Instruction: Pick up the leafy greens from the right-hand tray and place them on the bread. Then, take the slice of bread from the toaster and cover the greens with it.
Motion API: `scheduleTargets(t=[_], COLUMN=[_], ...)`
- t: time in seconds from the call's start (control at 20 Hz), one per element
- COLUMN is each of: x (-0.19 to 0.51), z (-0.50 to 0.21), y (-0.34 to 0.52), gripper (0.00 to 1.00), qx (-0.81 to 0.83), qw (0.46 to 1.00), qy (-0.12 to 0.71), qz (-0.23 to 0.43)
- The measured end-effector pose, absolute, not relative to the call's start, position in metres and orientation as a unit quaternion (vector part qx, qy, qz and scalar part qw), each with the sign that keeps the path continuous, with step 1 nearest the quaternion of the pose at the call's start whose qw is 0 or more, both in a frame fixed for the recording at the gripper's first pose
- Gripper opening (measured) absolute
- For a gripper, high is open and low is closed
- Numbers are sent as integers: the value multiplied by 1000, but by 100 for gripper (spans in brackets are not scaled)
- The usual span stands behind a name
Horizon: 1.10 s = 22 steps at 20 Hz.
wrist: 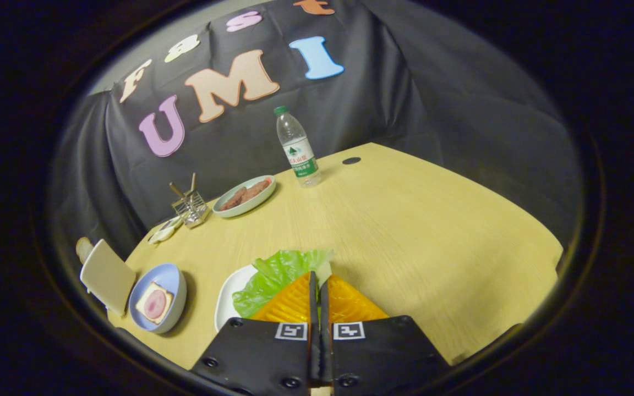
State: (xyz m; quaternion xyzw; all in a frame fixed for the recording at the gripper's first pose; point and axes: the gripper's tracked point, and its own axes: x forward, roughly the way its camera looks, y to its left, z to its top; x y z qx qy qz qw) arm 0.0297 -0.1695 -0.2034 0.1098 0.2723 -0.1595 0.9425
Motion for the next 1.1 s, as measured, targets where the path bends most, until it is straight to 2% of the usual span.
scheduleTargets(t=[0.75,1.1], x=[39,49], z=[-128,-113], y=[-90,-23], gripper=[3,3], qx=[77,76], qw=[976,983], qy=[182,164], qz=[-96,-42])
